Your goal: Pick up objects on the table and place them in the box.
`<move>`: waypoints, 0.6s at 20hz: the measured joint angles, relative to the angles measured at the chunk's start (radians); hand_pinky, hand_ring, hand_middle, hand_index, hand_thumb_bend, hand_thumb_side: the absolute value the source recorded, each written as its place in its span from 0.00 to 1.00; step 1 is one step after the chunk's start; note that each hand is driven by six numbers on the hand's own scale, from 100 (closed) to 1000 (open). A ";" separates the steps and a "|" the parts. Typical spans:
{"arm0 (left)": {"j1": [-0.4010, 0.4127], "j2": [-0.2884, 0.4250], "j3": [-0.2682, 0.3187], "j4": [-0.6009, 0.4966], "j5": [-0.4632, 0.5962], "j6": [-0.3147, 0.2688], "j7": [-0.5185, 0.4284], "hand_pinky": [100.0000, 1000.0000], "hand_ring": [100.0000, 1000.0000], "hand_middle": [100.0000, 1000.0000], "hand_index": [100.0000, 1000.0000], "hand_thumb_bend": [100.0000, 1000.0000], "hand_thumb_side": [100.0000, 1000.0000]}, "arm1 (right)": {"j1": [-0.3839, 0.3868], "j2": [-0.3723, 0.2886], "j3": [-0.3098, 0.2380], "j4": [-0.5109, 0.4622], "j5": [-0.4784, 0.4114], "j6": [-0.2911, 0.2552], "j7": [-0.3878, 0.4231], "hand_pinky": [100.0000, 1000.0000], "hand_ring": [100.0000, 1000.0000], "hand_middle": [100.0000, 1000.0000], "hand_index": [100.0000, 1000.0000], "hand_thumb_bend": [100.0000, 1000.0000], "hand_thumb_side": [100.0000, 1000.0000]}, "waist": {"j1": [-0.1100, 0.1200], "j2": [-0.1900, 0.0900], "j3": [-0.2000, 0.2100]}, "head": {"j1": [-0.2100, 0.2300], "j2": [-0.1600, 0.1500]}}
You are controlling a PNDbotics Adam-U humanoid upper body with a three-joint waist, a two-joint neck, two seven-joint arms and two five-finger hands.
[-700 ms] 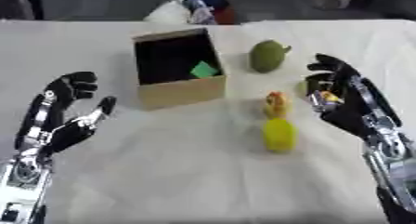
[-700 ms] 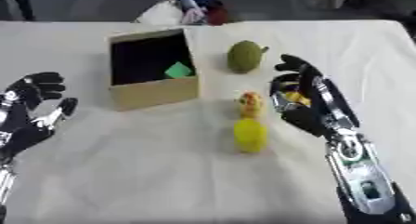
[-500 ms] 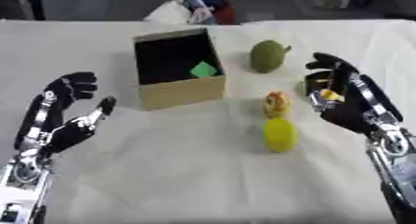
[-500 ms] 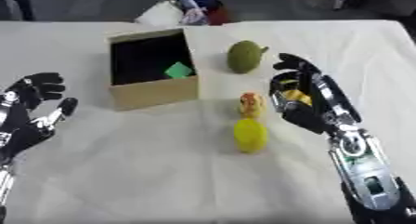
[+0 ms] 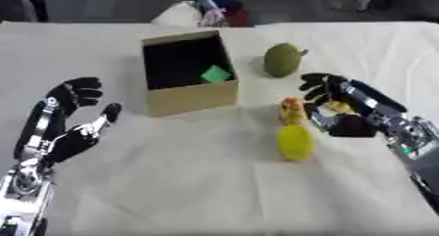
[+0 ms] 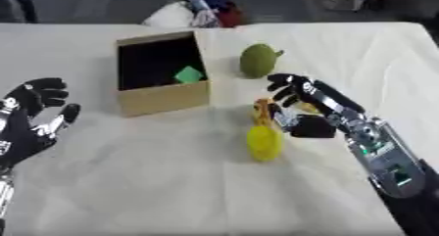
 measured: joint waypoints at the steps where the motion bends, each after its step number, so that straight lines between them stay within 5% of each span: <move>1: 0.000 0.000 0.000 0.000 0.000 0.000 0.000 0.72 0.70 0.66 0.76 0.44 0.30 | -0.008 -0.007 0.012 0.010 0.008 -0.002 0.018 0.70 0.76 0.78 0.93 0.00 0.28 | 0.000 0.000 0.000 | 0.000 0.000; 12: 0.006 0.001 0.000 0.000 0.000 0.000 0.000 0.72 0.70 0.66 0.76 0.44 0.30 | -0.056 -0.041 0.083 0.092 0.168 -0.067 0.208 0.74 0.79 0.80 0.93 0.06 0.33 | 0.000 -0.003 0.001 | -0.001 0.000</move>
